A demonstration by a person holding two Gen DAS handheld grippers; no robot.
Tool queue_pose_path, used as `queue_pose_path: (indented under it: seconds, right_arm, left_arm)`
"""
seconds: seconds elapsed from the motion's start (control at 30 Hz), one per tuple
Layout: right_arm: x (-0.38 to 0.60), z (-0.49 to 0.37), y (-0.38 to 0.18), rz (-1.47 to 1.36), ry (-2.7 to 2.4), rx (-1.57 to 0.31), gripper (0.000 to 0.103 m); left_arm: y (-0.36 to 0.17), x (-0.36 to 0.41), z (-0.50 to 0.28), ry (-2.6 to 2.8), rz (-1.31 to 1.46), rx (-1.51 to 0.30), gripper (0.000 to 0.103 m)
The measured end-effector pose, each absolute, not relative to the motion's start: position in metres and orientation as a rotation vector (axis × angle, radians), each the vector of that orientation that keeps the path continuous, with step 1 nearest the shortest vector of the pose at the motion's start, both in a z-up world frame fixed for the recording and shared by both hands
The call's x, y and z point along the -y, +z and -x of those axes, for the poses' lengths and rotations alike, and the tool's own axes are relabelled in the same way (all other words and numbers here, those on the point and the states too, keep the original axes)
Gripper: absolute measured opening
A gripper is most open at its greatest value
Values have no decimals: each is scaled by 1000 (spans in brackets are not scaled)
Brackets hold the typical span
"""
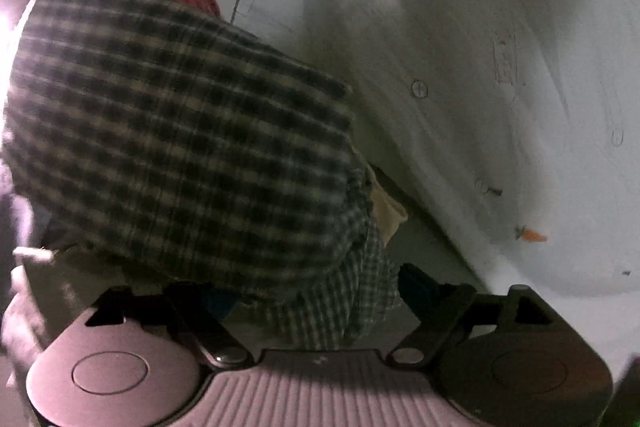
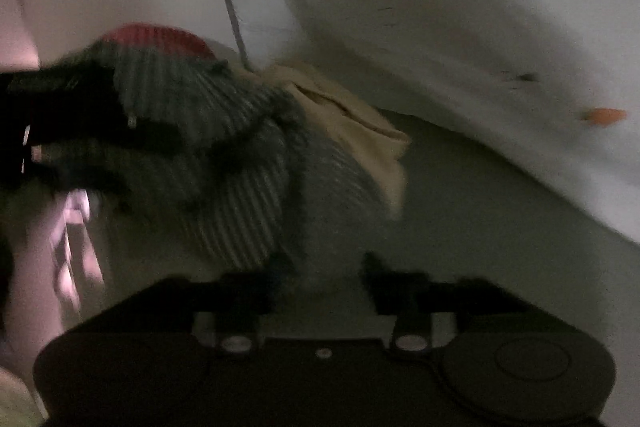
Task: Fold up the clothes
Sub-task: 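Reach both tools into the clothes pile and grasp the checked shirt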
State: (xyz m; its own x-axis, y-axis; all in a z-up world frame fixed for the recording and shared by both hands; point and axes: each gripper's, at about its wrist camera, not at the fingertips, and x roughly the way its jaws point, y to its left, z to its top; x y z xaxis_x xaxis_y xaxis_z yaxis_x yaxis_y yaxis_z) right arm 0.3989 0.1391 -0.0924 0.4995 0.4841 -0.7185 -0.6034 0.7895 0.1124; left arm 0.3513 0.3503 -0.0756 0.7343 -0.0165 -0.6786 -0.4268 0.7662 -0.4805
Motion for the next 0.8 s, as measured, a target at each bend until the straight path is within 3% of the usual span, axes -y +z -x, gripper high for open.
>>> queue_pose_path:
  seconds: [0.17,0.2,0.3,0.33,0.43,0.57,0.8]
  right_arm:
    - [-196,-437,-111,124,752,-815,64]
    - [-207,-443,-120,146,749,-837,59]
    - [-217,-451,-137,154,745,-873,9]
    - [-215,-449,-138,151,746,-863,1]
    - [-185,-417,-112,186,743,-687,0]
    - [-139,-354,-70,485,538,-298,0]
    - [41,-291,25,477,80,30,0]
  left_arm:
    - [-75,-349,-367,222,611,-733,88]
    - [-75,-348,-367,225,601,-736,88]
    - [-74,-344,-367,244,587,-738,88]
    - [-72,-343,-365,253,586,-736,88]
    - [-56,-334,-359,290,538,-711,88]
    - [-31,-301,-346,332,439,-665,88]
    - [4,-193,-310,226,393,-602,88]
